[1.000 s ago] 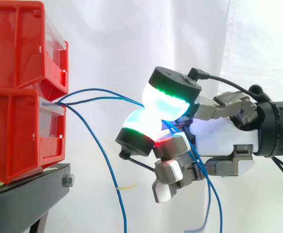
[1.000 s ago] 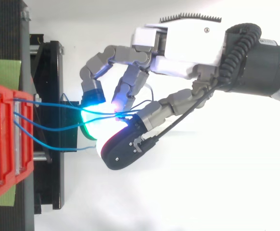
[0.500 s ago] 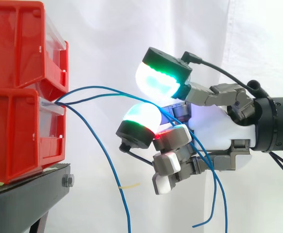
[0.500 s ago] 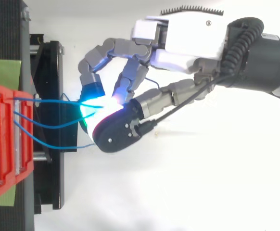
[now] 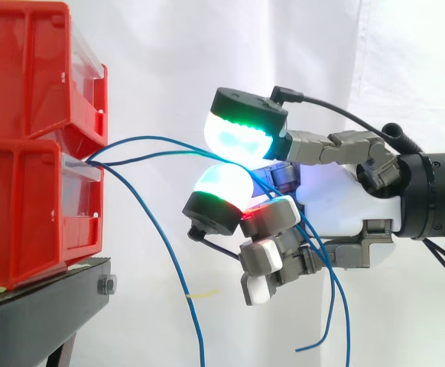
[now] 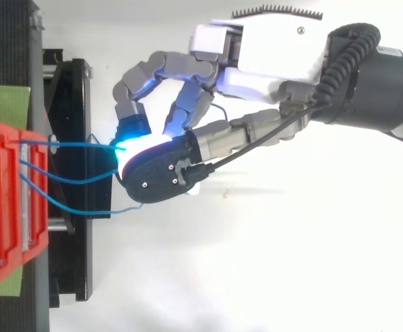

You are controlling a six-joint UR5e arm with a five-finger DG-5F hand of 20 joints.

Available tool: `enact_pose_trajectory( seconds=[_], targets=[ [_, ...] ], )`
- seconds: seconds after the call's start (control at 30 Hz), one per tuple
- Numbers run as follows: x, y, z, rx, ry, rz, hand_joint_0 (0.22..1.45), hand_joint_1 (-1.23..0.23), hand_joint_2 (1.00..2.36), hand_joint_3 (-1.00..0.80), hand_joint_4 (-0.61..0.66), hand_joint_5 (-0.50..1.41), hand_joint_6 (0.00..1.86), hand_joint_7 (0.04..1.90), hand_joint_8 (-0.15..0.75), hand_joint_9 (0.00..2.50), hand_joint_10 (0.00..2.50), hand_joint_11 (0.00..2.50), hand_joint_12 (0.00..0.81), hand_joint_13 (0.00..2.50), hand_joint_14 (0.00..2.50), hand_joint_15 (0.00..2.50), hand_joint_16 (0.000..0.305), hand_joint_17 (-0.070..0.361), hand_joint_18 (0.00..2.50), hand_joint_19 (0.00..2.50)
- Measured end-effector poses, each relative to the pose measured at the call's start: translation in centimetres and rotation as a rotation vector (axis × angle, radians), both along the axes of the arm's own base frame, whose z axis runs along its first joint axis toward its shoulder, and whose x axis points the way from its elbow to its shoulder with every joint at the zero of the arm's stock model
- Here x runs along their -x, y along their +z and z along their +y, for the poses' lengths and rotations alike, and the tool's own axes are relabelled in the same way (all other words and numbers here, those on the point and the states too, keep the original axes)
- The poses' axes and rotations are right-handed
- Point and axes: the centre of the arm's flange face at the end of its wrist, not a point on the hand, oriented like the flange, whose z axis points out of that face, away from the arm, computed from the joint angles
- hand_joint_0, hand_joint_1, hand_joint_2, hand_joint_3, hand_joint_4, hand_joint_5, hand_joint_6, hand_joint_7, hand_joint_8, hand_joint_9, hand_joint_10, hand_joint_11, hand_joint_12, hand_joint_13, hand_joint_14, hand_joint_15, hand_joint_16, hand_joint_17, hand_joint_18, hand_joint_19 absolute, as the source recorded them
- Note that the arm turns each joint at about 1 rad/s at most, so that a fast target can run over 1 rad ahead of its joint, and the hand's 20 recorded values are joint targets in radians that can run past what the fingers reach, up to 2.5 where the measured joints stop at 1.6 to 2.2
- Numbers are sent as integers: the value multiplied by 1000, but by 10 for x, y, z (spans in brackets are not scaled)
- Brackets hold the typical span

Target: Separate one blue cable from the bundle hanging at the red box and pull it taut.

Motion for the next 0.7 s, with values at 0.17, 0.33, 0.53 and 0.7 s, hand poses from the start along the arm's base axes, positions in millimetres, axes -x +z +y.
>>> enact_pose_trajectory(
  seconds=[0.17, 0.33, 0.53, 0.7],
  targets=[
    [0, 0, 1, 0, 1, 0, 642, -746, 1018, -213, 149, -180, 938, 1208, 378, 1166, 18, 1194, 381, 1085, 26, 792, 45, 101, 890, 636],
    [0, 0, 0, 4, 0, -2, 680, -766, 1014, -303, 129, -190, 943, 1166, 371, 1143, 16, 1198, 381, 1087, 27, 787, 44, 99, 885, 617],
    [0, -1, -1, 3, -1, 1, 743, -808, 1000, -493, 73, -200, 952, 1136, 362, 1132, 15, 1217, 371, 1094, 27, 793, 42, 95, 895, 594],
    [0, -1, -1, 1, -2, 1, 706, -816, 1000, -500, 141, -197, 951, 1103, 356, 1138, 16, 1229, 366, 1102, 28, 806, 42, 94, 898, 607]
  ],
)
